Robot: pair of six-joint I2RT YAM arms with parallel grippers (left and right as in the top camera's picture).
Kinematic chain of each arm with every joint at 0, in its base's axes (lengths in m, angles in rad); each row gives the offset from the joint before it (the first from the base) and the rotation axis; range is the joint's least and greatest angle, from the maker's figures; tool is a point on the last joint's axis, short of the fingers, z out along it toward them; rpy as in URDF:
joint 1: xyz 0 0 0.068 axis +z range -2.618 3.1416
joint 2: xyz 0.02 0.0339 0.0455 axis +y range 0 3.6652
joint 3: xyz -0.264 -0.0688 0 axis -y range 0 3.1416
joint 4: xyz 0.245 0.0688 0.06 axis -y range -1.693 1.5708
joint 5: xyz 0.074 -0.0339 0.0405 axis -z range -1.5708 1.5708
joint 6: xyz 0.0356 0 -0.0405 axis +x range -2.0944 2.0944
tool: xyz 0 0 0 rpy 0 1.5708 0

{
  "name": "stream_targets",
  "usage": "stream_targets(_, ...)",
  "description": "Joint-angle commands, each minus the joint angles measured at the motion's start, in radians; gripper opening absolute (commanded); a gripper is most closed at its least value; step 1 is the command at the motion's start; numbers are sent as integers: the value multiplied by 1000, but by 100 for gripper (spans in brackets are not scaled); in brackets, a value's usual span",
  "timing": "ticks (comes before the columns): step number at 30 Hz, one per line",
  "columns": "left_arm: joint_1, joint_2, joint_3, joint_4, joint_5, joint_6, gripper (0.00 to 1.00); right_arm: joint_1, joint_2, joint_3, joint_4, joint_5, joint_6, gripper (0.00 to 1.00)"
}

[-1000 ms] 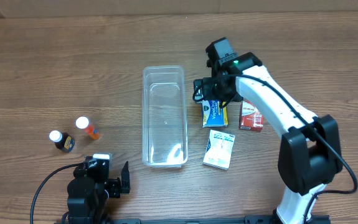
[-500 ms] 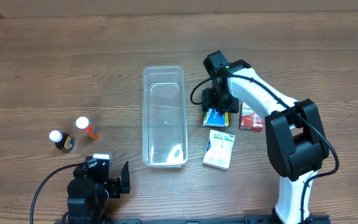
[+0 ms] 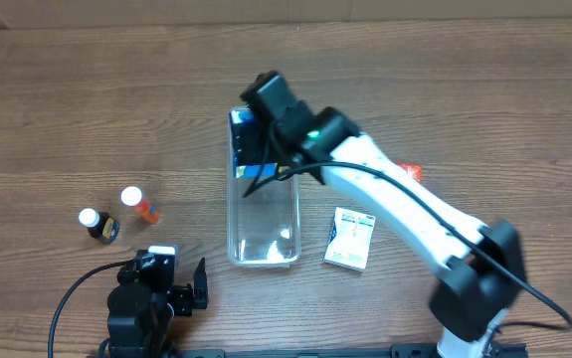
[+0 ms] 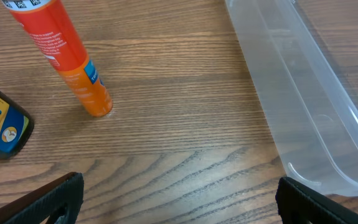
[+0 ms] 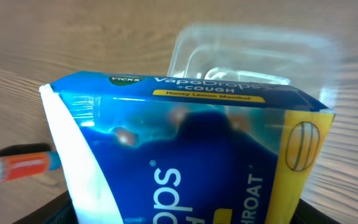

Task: Pack container
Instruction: 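Carry the Vapodrops box left and drop it into the clear container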

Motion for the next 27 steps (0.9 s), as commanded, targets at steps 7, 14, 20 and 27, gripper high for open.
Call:
stream_targets(7, 4, -7, -3, 3, 0, -6, 100, -32, 180, -12, 152, 0, 39, 79)
stream_targets(14, 4, -7, -3, 3, 0, -6, 100, -49, 36, 72, 16, -20, -16, 96)
stream_targets(20, 4, -7, -3, 3, 0, -6, 100, -169, -207, 78, -357, 72, -25, 100)
stream_targets(27, 4, -7, -3, 3, 0, -6, 100, -238, -200, -296, -494, -43, 35, 100)
